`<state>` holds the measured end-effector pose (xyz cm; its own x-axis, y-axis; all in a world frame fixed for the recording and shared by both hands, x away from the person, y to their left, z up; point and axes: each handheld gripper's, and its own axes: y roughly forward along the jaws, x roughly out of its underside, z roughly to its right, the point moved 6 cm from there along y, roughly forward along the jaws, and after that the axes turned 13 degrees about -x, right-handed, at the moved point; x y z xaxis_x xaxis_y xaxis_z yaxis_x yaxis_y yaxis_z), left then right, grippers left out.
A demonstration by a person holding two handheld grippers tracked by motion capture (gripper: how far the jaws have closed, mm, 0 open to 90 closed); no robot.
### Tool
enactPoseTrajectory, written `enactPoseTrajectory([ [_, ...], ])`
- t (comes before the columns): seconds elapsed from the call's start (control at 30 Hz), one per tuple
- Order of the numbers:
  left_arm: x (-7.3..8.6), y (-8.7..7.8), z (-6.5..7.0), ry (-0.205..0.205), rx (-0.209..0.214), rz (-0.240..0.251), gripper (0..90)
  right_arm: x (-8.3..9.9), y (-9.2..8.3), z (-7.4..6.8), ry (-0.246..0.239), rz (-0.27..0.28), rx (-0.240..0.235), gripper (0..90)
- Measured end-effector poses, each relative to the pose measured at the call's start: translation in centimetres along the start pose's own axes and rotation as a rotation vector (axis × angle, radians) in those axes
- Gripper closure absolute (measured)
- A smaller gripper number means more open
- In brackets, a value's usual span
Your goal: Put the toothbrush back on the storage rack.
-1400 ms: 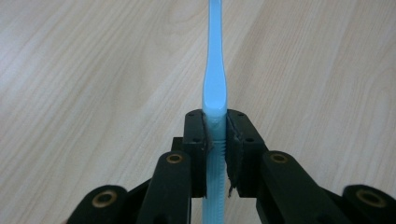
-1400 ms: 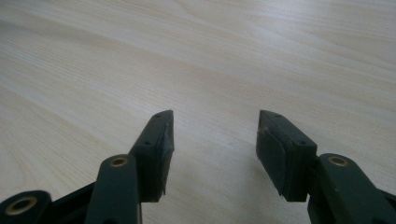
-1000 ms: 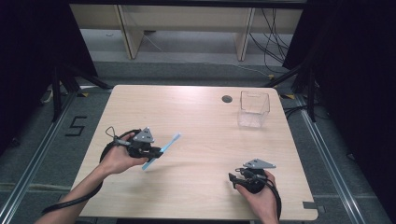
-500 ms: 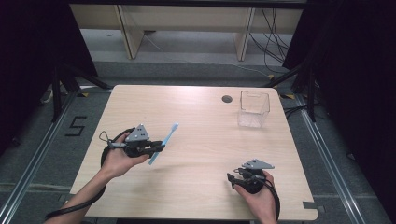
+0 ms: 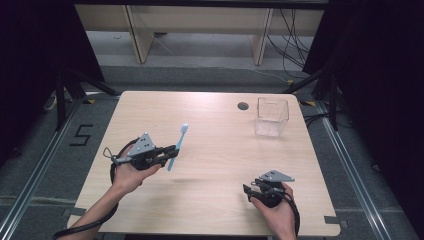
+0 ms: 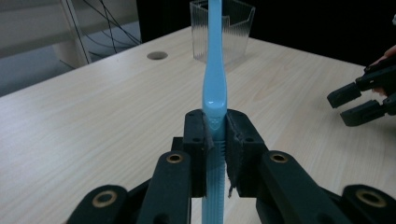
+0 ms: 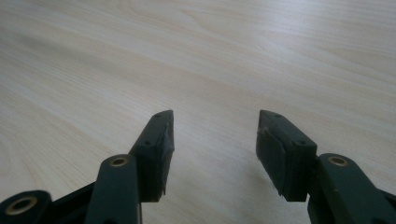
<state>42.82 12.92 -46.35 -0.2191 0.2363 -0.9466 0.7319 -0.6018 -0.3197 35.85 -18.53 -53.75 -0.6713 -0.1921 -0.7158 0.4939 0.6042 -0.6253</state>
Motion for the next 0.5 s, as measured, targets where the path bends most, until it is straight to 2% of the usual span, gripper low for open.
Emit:
enactPoseTrajectory([
  [0.03,0.0,0.0,0.0,0.0,0.0,0.0,78.8,0.0,0.0,0.0,0.0,0.0,0.0,47.6],
  [0.07,-0.1,0.0,0.1,-0.005,-0.002,0.012,78.8,-0.2,0.2,0.2,-0.035,0.026,-0.013,47.7],
  [0.1,-0.1,0.0,0.1,-0.007,0.0,0.035,78.8,-0.3,0.0,0.4,-0.077,0.015,-0.006,48.1],
  [0.13,-0.2,0.0,0.2,-0.016,-0.008,0.049,78.8,-0.5,-0.2,0.4,-0.081,0.032,0.01,48.7],
  [0.2,-0.2,0.0,0.2,-0.02,-0.013,0.069,78.8,-0.6,-0.1,0.2,-0.07,0.054,-0.008,48.9],
  [0.27,-0.2,0.0,0.3,-0.024,-0.015,0.078,78.8,-0.7,-0.2,0.2,-0.077,0.059,-0.006,49.0],
  [0.3,-0.2,0.0,0.3,-0.026,-0.018,0.085,78.8,-0.7,-0.1,-0.1,-0.051,0.065,-0.024,49.3],
  [0.33,-0.3,0.0,0.4,-0.032,-0.018,0.097,78.8,-0.9,-0.1,-0.4,-0.03,0.094,-0.036,49.8],
  [0.37,-0.3,0.0,0.4,-0.032,-0.018,0.097,78.8,-0.9,-0.1,-0.4,-0.03,0.094,-0.036,49.8],
  [0.4,-0.3,0.1,0.5,-0.033,-0.017,0.106,78.8,-1.2,-0.2,-0.4,-0.072,0.107,-0.038,50.4],
  [0.43,-0.3,0.1,0.5,-0.033,-0.017,0.106,78.8,-1.2,-0.2,-0.4,-0.072,0.107,-0.038,50.4],
  [0.47,-0.3,0.1,0.6,-0.037,-0.019,0.116,78.7,-1.5,-0.2,-0.5,-0.092,0.14,-0.043,51.0],
  [0.5,-0.3,0.1,0.6,-0.037,-0.019,0.116,78.8,-1.5,-0.2,-0.5,-0.092,0.14,-0.043,51.0],
])
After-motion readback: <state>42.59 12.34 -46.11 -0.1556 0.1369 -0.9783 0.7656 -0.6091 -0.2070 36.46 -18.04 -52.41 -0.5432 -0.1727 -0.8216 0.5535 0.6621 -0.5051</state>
